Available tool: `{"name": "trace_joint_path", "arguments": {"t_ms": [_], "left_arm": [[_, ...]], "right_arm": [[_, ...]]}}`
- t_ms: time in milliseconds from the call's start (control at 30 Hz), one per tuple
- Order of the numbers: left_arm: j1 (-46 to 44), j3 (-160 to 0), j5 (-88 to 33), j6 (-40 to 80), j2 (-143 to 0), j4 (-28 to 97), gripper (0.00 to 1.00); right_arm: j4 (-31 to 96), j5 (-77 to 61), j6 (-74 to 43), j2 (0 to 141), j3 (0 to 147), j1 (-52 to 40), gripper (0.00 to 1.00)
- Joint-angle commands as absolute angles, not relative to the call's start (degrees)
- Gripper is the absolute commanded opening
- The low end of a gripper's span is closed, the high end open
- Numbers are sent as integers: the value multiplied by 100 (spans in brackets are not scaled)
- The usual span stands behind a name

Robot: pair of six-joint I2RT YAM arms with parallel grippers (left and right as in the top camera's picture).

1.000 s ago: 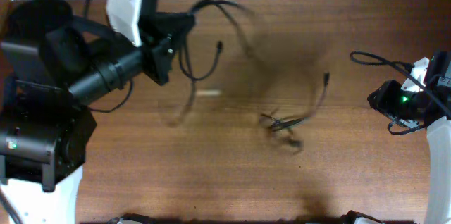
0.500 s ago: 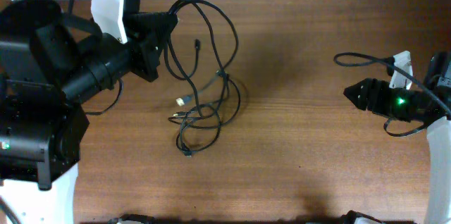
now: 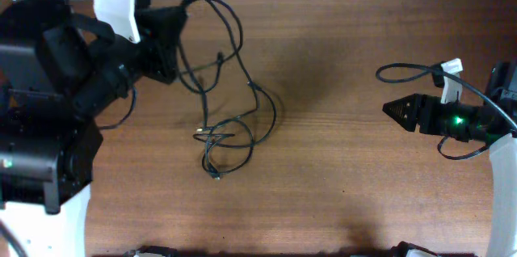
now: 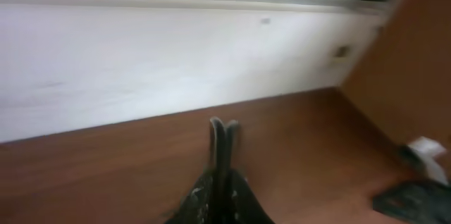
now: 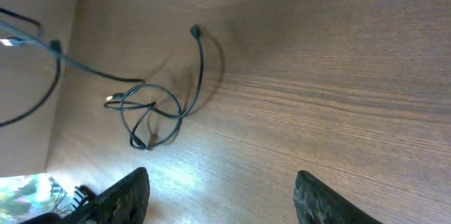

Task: Untangle cables

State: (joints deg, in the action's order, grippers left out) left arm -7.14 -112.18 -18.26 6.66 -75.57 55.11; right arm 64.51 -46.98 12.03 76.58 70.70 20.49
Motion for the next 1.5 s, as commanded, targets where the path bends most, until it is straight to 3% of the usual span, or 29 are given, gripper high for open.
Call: {"name": "trace_joint_path", "arguments": {"t_ms": [0,33,67,133,400,700,800,933,1033,1200,1367,1467], "left_arm": [[-690,-11266,54,683,-7964,5522,51],[-690,-11266,176,681,-8099,5551,73],[-690,-11266,178,683,-8206,5588,87],[-690,-11266,174,683,-8423,5693,99],[-698,-11266,-379,550,-8847,6626,99],[-714,-11063,-478,384,-9017,8858,99],[-790,-10556,-644,386,-9067,9094,99],[-1033,-9441,-945,207,-9070,8696,99],[-1258,-8527,-947,-945,-9070,7970,98],[-1426,-7505,-921,-3522,-9076,6847,83],[-1420,-7113,-923,-4788,-9183,6208,90],[-1420,-6960,-919,-4877,-9338,6058,93]], "right_arm": [[6460,-4934,1332,7612,7105,2064,64],[6460,-4954,1332,7612,7105,2064,64],[6460,-4956,1332,7612,7105,2064,64],[6460,-4954,1332,7612,7105,2064,64],[6493,-4952,1332,7612,7105,2064,64],[6477,-4954,1330,7612,7105,2064,64],[6477,-4954,1330,7612,7105,2064,65],[6477,-4954,1330,7612,7105,2064,65],[6477,-4954,1330,7612,7105,2064,65],[6475,-4954,1332,7612,7105,2064,69],[6431,-4952,1334,7612,7105,2064,70],[6431,-4952,1334,7612,7105,2064,70]]}}
